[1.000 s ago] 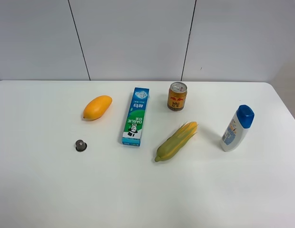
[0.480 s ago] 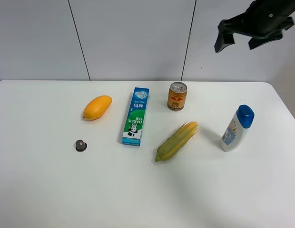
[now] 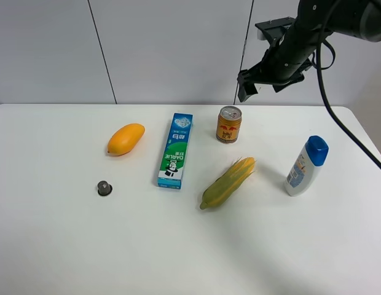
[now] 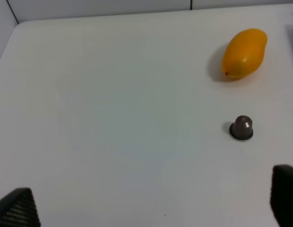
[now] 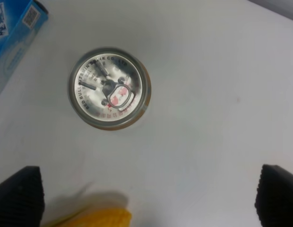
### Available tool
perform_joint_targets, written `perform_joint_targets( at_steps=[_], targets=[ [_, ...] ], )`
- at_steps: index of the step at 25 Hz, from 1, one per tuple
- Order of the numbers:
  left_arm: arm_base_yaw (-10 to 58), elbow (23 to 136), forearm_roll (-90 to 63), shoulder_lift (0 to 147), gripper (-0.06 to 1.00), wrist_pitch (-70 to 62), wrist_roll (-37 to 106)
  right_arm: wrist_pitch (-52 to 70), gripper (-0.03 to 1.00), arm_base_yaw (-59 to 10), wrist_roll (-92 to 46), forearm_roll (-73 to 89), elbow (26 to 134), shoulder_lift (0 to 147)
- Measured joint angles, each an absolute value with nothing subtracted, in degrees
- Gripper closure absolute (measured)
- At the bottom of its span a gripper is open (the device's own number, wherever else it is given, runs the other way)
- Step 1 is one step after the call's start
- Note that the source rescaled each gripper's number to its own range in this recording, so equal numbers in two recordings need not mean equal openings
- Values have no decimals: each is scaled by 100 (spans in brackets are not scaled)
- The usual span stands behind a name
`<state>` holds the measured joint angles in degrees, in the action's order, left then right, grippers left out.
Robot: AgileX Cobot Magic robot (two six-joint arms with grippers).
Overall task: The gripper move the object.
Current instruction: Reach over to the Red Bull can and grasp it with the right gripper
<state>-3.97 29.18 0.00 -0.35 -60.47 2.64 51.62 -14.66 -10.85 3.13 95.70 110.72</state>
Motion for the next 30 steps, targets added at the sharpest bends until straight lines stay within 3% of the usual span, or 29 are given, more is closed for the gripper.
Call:
perform_joint_targets(
  at_steps=[30],
  targets=[
    [-397,2918,0,-35,-6,-6047,264,4099,5,-1698,-1380,554,9570,11926]
  ],
)
